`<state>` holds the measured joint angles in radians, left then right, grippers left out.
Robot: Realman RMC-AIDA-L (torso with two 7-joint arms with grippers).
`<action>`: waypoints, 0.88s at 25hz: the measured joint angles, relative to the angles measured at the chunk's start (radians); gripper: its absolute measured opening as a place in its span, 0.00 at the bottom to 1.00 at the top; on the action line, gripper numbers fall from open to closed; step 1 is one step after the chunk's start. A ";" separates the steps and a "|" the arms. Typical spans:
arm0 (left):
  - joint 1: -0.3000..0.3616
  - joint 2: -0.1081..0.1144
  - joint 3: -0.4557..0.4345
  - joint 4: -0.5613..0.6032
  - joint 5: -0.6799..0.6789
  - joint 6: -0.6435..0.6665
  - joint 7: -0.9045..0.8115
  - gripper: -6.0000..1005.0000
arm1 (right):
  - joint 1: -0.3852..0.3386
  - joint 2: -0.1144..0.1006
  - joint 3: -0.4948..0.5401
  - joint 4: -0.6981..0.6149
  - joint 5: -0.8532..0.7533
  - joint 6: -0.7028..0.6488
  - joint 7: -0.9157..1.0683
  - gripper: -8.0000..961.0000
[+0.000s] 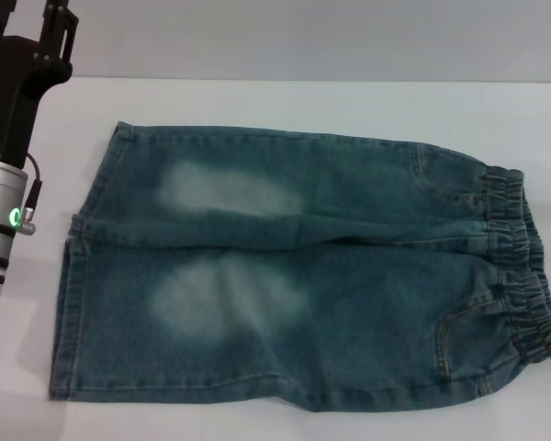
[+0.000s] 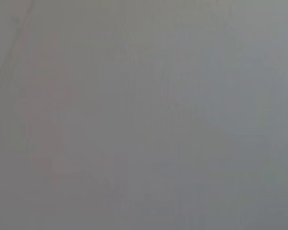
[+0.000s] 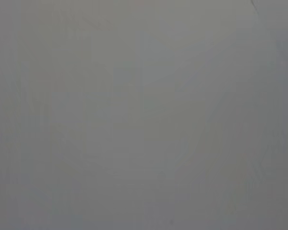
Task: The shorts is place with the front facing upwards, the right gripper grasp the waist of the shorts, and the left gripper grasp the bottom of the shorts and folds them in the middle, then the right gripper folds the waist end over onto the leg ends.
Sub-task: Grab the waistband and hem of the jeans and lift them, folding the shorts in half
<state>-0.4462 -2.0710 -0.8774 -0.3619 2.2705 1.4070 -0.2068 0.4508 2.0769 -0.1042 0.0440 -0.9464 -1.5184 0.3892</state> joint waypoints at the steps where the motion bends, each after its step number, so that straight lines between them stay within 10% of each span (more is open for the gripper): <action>1: 0.000 0.000 0.000 0.000 0.000 0.000 0.000 0.60 | 0.000 0.000 0.000 0.000 0.000 0.000 0.005 0.72; 22: -0.021 0.018 0.001 0.081 0.056 -0.016 -0.247 0.60 | -0.015 0.000 0.013 0.013 0.000 0.012 0.014 0.72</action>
<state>-0.4668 -2.0529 -0.8767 -0.2812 2.3261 1.3910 -0.4540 0.4361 2.0769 -0.0909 0.0568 -0.9465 -1.5059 0.4033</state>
